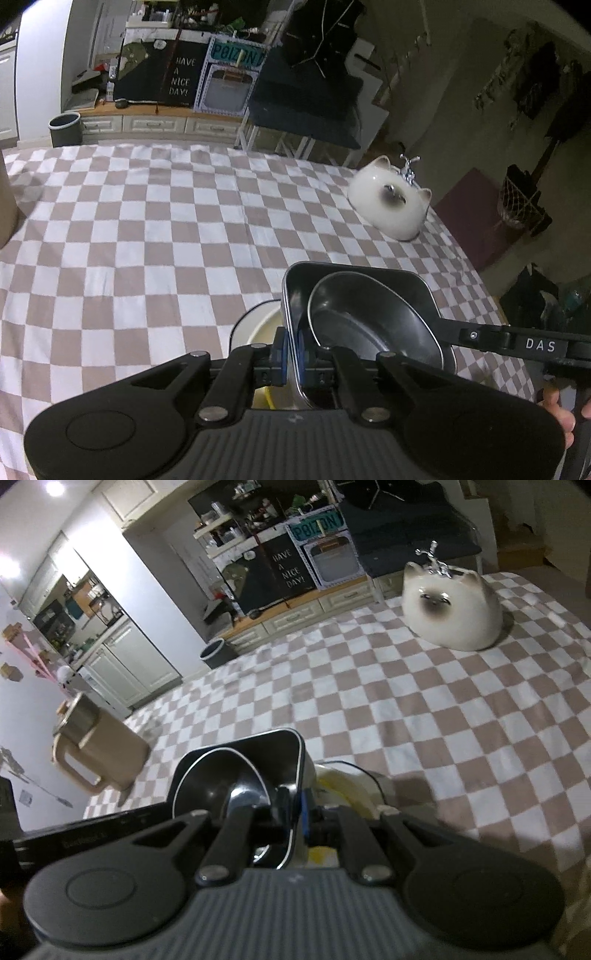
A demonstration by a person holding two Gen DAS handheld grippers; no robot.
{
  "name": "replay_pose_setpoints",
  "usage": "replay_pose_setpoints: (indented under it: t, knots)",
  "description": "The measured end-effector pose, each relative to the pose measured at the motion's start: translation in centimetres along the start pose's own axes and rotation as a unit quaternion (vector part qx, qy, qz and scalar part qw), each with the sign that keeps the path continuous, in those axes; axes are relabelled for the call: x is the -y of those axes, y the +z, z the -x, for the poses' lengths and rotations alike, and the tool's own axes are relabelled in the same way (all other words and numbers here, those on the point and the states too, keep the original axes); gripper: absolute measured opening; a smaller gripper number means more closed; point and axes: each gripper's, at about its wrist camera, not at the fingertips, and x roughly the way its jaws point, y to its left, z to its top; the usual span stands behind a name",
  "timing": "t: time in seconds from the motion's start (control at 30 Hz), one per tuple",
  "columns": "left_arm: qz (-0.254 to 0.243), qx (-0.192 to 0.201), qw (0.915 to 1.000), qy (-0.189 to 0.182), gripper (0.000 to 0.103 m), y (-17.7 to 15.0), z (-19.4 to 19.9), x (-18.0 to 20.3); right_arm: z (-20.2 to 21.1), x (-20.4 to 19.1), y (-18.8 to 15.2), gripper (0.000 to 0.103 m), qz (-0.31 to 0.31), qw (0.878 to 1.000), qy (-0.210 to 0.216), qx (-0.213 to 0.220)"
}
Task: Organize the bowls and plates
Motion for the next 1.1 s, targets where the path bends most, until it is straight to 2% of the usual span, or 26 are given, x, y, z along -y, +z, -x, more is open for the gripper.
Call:
replay_pose_setpoints:
  t: [0.47, 1.1]
  knots:
    - [-0.011, -0.031, 0.9994, 0.012, 0.005, -0.8, -1.6, 1.3, -0.2, 0.5, -0.3, 0.008, 0.002, 0.999, -0.018, -0.032]
    - [-0.021, -0.05, 0.9982, 0.027, 0.005, -1.3, -2.2, 1.5, -1.2, 0.6, -0.6, 0.008, 0.011, 0.997, -0.036, -0.063]
